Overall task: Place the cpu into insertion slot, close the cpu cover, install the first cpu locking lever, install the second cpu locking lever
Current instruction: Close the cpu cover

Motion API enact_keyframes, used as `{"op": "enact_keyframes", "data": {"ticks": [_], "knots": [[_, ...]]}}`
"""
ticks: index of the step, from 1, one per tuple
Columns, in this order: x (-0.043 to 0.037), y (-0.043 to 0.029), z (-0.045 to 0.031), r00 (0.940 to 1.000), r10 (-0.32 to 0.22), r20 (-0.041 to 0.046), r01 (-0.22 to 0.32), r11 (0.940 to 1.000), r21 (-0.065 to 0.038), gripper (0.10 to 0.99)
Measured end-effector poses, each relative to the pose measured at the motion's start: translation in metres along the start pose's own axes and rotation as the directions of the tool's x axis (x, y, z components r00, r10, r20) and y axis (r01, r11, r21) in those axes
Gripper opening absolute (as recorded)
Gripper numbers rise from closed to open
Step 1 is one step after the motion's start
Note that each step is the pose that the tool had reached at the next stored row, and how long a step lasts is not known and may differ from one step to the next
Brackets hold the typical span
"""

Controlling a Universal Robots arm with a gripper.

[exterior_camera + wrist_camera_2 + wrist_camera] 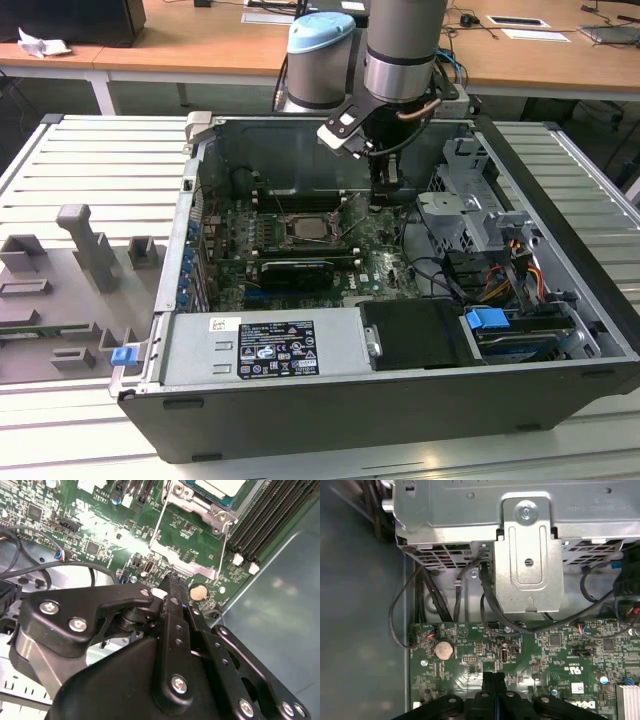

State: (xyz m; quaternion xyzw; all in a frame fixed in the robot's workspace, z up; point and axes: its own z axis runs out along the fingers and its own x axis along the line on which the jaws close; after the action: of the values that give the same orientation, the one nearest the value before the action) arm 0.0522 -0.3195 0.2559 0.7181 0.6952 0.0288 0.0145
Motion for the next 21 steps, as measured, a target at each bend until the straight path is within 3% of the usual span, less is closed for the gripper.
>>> {"op": "enact_keyframes", "data": {"ticks": [4, 6, 21], "knots": [[-0.0001, -0.0015, 0.0069, 1.0, -0.006, -0.0002, 0.006, 1.0, 0.004, 0.106], [-0.0004, -0.0047, 0.0069, 1.0, -0.007, -0.0001, 0.007, 1.0, 0.004, 0.106], [-0.0005, -0.0107, 0.0066, 1.0, -0.007, -0.0003, 0.007, 1.0, 0.004, 0.106]]}}
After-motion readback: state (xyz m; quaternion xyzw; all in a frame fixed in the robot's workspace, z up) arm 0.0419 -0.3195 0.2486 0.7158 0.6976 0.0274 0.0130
